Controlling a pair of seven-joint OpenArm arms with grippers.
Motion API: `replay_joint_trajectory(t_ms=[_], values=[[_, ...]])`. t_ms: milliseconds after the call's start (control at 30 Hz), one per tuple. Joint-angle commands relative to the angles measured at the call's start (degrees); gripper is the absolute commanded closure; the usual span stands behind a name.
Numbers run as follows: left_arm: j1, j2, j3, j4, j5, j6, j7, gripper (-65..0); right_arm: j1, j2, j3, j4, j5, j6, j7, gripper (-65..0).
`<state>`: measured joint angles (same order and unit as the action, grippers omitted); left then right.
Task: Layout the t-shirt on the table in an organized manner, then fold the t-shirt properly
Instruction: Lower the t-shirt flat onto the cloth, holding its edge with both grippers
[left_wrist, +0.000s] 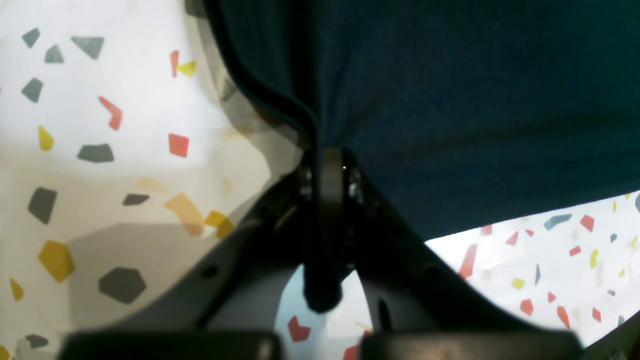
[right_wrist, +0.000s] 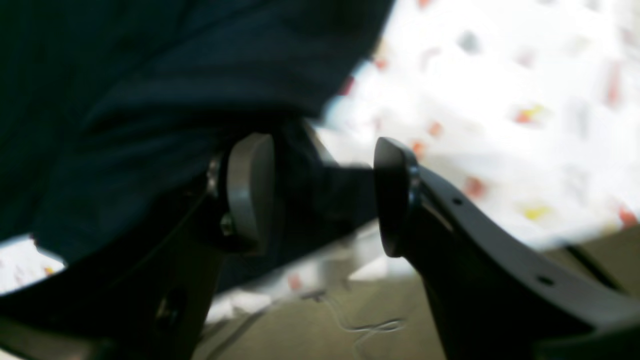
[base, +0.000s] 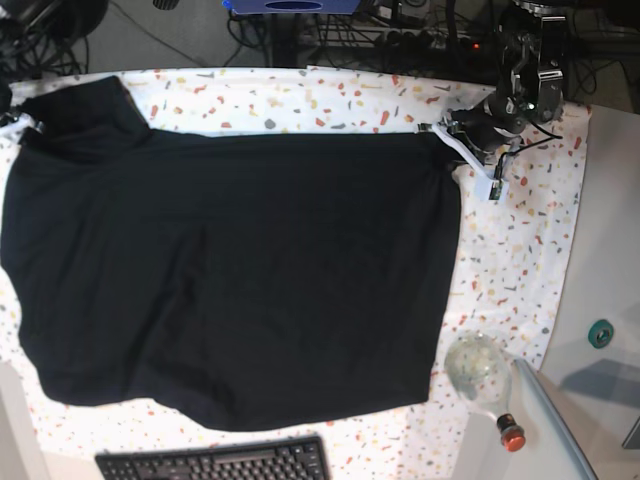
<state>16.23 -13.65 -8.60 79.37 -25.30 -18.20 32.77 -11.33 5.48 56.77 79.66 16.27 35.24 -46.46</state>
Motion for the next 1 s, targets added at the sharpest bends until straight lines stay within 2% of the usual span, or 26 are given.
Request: replay_joint_trajectory(t_ms=[0,67,267,400,533,600,667,700,733,767,833,967], values=[[-0.2,-0.8,-0.4,0.8,0.0,0.0,-0.4,0.0,-0.8,-0.1,0.0,3.4,0.9,0.5,1.2,-30.6],[-0.1,-0.8,-0.4,0.8,0.0,0.0,-0.4,0.0,-1.5,-1.4,-0.1,5.8,0.7,0.5,1.2,-30.6],[-0.2,-0.8,-0.4,0.8,-0.2,0.0,-0.4,0.0,0.6,-0.9,-0.2,-0.1,0.6,0.3,1.2,-30.6],[-0.2,-0.8,-0.4,0.8,-0.2,0.0,-0.4,0.0,2.3,1.7,-0.2,-6.0,0.6,0.3,2.1,-30.6],[-0.2,-1.0,-0.4,0.8,-0.2,0.0,-0.4,0.0,2.8,2.8,-0.2,-9.5,0.6,0.3,4.4,-30.3],[-0.2,-1.1,-0.4,0.8,-0.2,0.0,-0.4,0.0,2.4,2.8,-0.2,-9.4,0.7,0.4,4.4,-24.9],[-0.2,-1.1,-0.4,0.9,-0.2,0.0,-0.4,0.0,1.7,2.8,-0.2,-9.4,0.8,0.8,4.3,-12.3],[-0.2,-1.1,-0.4,0.9,-0.2,0.0,-0.4,0.0,1.2,2.7,-0.2,-9.3,0.8,1.9,4.3,-4.2],[-0.1,-1.1,-0.4,0.9,-0.1,0.0,-0.4,0.0,1.0,2.7,-0.1,-9.3,0.9,3.7,3.8,0.0],[-0.1,-1.1,-0.4,0.9,0.1,0.0,-0.4,0.0,0.8,2.3,0.1,-9.3,0.9,4.8,2.6,0.0],[0.2,-1.1,-0.4,0.9,0.2,0.0,-0.4,0.0,0.3,1.1,0.6,-7.6,0.8,4.8,0.3,0.0],[1.0,-0.8,-0.4,3.1,0.2,0.1,-0.4,0.0,-3.2,-1.9,0.0,-0.1,0.7,4.8,0.0,0.0]])
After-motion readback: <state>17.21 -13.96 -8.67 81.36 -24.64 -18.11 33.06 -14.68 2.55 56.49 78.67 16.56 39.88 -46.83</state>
